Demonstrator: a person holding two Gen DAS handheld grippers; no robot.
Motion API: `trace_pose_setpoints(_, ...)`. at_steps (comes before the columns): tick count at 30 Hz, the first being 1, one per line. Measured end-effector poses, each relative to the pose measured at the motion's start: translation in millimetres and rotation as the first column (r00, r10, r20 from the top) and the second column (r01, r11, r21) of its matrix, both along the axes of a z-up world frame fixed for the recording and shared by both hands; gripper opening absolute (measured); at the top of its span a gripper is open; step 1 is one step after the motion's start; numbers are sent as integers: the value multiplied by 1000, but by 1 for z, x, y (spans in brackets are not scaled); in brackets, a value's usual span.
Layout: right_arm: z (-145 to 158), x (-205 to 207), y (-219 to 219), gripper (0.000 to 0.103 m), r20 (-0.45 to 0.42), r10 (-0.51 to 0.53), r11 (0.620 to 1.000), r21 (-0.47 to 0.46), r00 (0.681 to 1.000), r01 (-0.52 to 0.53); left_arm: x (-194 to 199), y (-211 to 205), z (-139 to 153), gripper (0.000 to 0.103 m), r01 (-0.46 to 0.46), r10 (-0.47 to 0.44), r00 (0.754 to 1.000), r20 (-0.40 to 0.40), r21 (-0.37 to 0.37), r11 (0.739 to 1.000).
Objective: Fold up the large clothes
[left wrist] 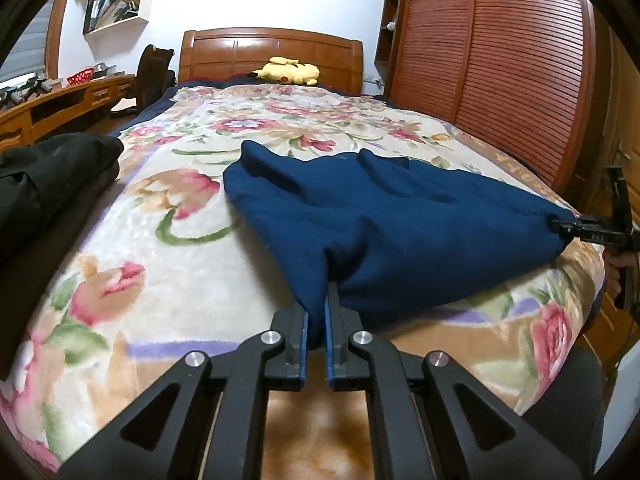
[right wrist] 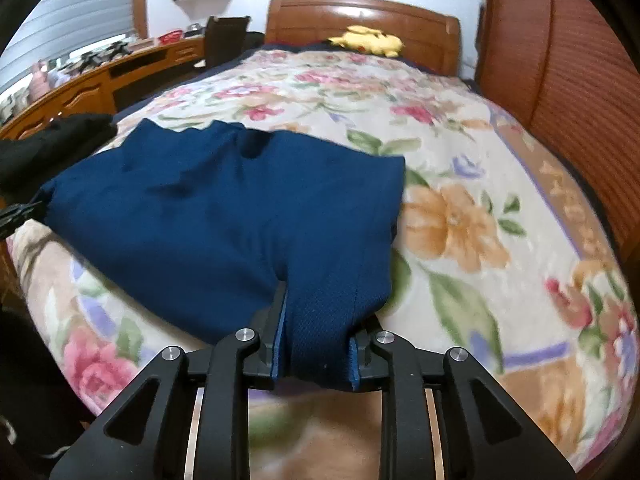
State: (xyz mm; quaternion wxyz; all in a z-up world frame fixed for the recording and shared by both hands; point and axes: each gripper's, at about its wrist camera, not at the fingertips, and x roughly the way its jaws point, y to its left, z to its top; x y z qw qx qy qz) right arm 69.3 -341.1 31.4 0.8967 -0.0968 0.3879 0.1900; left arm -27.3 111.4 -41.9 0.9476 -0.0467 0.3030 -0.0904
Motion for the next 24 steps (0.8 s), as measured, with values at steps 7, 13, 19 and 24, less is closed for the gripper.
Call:
trace_pose_setpoints(7,-9,0,-3,34,-20,-45,999,12,999,45,-7,5,2,17,-31,31,999,16,13,999)
trace_pose_setpoints(13,-16,-2,-1,45,-14,-69,998,-11,998,69,-15,17,13,41,-57,58,996,64,-19,998)
trace_pose_setpoints(19,-21,-1,-2,67,5,-109,994,-23,994,109,-22,12,27,53,-69,68,991,113,3,998)
trace_pose_setpoints(24,-28,3,-9,77,-5,-136,991,15,991,136,-20,-8,33,54,-45,40,990,132,34,998)
